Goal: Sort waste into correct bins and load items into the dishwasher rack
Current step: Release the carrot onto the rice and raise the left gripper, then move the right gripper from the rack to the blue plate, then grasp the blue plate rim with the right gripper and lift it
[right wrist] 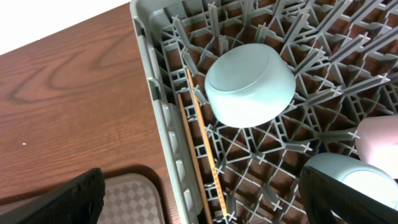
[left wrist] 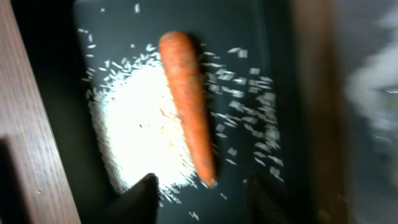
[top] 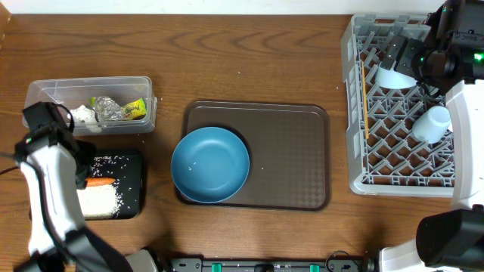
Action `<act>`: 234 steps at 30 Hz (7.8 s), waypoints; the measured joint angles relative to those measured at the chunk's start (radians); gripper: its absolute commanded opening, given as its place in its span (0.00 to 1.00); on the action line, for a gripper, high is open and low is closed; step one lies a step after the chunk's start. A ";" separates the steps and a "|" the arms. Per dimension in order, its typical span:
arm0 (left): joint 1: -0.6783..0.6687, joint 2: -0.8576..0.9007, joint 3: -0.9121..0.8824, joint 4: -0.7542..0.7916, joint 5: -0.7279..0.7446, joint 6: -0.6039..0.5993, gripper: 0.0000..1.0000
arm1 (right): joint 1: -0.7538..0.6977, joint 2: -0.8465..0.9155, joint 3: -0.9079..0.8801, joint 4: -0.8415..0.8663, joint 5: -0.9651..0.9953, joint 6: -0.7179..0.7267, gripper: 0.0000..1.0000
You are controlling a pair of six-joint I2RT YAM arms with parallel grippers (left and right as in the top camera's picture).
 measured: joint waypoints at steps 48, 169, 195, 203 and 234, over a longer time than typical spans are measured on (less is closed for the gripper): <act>0.000 -0.192 0.001 -0.005 0.069 -0.009 0.98 | 0.000 0.000 0.000 0.000 -0.175 0.029 0.99; 0.000 -0.192 0.001 -0.005 0.072 -0.009 0.98 | 0.830 0.470 -0.006 -0.112 0.024 0.189 0.01; 0.000 -0.192 0.001 -0.005 0.072 -0.009 0.98 | 0.560 0.240 -0.008 -0.206 0.076 0.122 0.73; 0.000 -0.192 0.001 -0.005 0.072 -0.009 0.98 | 0.728 0.221 -0.008 -0.061 -0.101 -0.002 0.84; 0.000 -0.192 0.001 -0.005 0.072 -0.009 0.98 | 1.082 0.490 -0.011 0.076 0.182 0.090 0.47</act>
